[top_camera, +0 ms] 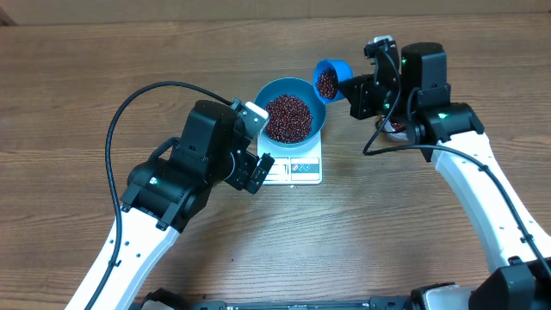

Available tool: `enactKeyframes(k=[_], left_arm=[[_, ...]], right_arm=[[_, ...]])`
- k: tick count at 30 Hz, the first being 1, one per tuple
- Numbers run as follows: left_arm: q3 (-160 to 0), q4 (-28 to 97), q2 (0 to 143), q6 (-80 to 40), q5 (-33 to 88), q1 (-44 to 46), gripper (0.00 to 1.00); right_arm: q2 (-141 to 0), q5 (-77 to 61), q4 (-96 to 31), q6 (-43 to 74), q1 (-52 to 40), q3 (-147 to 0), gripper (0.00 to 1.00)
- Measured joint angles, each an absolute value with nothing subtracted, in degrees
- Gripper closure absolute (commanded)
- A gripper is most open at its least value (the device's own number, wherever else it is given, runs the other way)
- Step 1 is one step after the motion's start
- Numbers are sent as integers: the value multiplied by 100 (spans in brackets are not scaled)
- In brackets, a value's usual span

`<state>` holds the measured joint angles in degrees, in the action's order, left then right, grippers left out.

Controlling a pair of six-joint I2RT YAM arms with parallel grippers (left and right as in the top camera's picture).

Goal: Scoop item into bowl and weigh 150g on scale
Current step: 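Carry the filled blue scoop over the teal bowl with the right gripper, then tip the scoop to pour beans into the teal bowl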

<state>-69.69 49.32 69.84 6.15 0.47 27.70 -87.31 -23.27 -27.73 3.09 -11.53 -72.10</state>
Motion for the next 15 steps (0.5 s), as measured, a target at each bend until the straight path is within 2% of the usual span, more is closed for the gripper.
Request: enactKeyframes(k=[15], left_arm=[[-6969, 4932, 6984, 615, 47, 2770, 0]], right_arm=[[-8731, -1706, -2519, -163, -1739, -7210, 96]])
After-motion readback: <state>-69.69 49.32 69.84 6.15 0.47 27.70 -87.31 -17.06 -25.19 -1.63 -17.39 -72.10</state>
